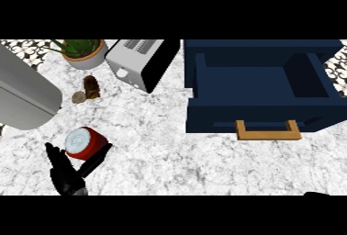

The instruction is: Pick up the can, place it into the drawer and close the drawer

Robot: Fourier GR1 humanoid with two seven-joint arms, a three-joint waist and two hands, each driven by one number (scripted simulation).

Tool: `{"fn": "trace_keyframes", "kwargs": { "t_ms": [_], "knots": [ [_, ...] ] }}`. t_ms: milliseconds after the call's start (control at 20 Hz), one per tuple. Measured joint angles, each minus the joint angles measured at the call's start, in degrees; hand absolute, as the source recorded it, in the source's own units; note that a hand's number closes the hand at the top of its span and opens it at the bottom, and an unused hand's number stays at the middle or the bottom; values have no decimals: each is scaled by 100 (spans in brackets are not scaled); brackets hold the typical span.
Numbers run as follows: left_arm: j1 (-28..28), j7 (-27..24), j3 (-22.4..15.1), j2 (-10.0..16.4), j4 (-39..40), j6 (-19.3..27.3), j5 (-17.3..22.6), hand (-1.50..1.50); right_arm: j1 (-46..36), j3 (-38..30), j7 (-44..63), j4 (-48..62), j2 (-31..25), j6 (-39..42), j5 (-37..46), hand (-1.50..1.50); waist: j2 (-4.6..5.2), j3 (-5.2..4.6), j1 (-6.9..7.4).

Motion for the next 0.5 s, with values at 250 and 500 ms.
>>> {"fn": "trace_keyframes", "kwargs": {
  "t_ms": [250,500],
  "knots": [
    [-224,-292,261,99,494,-397,65,-150,28,-44,134,-153,24,77,-33,-150,-3,2,-1],
    [-584,-296,267,202,872,-716,28,-150,-143,-245,135,18,-64,117,-122,-150,-3,4,-2]
  ]
}}
